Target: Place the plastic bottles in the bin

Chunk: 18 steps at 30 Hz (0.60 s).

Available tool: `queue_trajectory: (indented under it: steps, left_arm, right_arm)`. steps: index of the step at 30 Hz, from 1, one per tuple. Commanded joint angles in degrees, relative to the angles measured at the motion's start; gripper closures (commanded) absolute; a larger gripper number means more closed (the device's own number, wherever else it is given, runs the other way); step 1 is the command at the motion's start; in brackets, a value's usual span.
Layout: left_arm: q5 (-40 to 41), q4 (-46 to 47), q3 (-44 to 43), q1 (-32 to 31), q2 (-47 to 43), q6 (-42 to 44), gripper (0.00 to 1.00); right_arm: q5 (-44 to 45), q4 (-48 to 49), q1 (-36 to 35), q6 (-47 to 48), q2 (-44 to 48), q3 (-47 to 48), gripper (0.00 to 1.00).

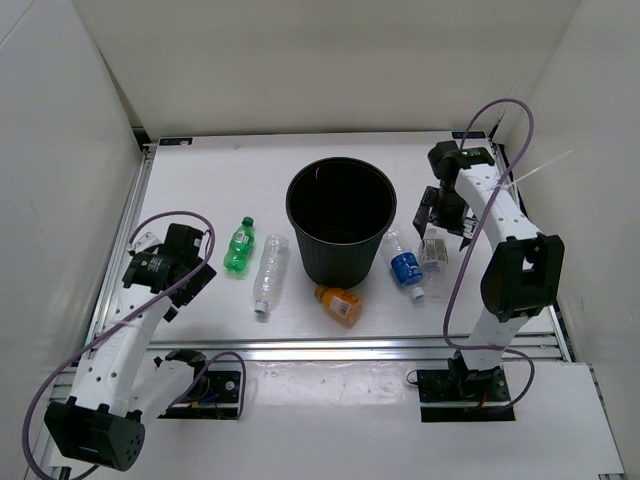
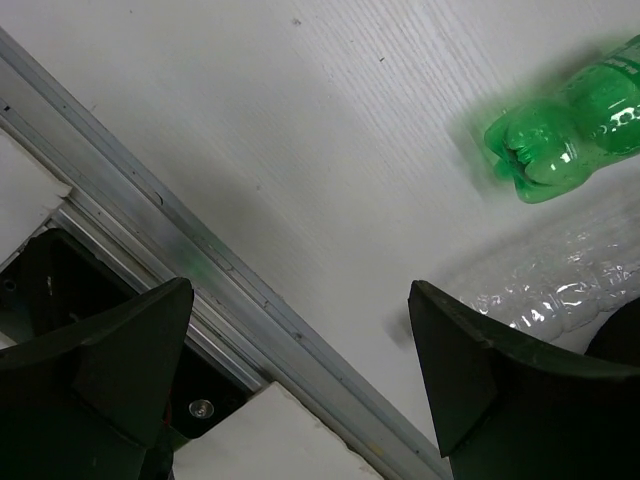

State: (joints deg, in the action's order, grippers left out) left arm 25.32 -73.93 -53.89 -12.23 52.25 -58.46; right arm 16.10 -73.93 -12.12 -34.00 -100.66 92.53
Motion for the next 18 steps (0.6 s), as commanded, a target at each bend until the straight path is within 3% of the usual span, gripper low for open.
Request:
queue_trajectory:
  steps: [1, 11, 18]
  left_arm:
    - [-1.33, 3.79, 0.45, -0.34, 1.71, 1.06, 0.00]
    - [-3.08, 4.85, 1.51, -0.34, 6.02, 0.01, 0.00]
    - [-3.08, 5.38, -0.25, -0.34, 9.98, 0.54, 0.00]
  right_arm:
    - [-4.05, 2.81, 3.76, 1.74, -1.46, -2.17, 0.00]
    - [-10.55, 13.28, 7.46, 7.18, -6.99, -7.98, 0.00]
    - [-12.58, 13.81, 7.99, 7.72, -13.59, -6.84, 0.00]
